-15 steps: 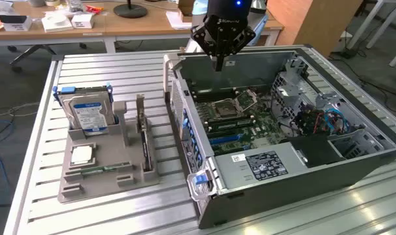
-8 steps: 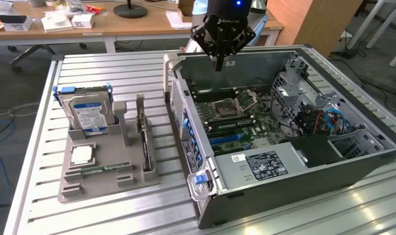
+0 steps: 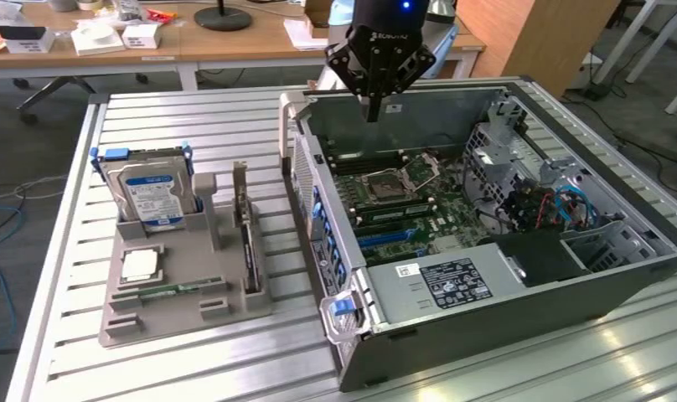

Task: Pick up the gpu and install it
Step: 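Reach for the gpu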

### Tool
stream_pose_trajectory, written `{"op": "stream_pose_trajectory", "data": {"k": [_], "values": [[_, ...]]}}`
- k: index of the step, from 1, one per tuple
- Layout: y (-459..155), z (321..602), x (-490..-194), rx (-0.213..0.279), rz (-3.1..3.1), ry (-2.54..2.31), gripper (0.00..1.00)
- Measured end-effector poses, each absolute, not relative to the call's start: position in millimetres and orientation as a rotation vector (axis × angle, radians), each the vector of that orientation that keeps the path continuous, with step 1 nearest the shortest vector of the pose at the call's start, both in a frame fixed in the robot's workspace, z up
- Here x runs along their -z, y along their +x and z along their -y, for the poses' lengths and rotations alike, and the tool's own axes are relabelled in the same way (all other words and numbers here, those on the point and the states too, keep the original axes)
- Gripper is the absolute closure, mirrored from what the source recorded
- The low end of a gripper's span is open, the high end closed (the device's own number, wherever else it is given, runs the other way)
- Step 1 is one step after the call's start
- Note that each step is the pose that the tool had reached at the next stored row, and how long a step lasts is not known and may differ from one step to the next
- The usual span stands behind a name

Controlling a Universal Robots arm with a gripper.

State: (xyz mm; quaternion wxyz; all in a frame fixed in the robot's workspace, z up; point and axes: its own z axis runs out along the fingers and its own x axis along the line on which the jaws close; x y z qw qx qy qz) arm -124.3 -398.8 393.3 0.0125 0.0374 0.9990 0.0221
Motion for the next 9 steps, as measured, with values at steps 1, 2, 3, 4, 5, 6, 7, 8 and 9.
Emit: {"op": "stream_pose_trajectory", "data": {"k": [1,2,3,4,5,6,7,8,9], "values": [[-126,399,-393,-0.069,-3.114,0.117,0.9],[-128,399,-393,-0.069,-3.114,0.117,0.9],[-130,399,-393,-0.069,-3.114,0.117,0.9],[-133,399,-393,-0.069,-3.114,0.117,0.9],[-135,399,-393,-0.069,-3.114,0.117,0.9],[-138,399,-393,-0.069,-3.114,0.116,0.9],[-141,399,-393,-0.069,-3.114,0.117,0.9],[-144,399,-393,-0.069,-3.114,0.117,0.9],[-147,399,-393,-0.069,-3.114,0.117,0.9]]}}
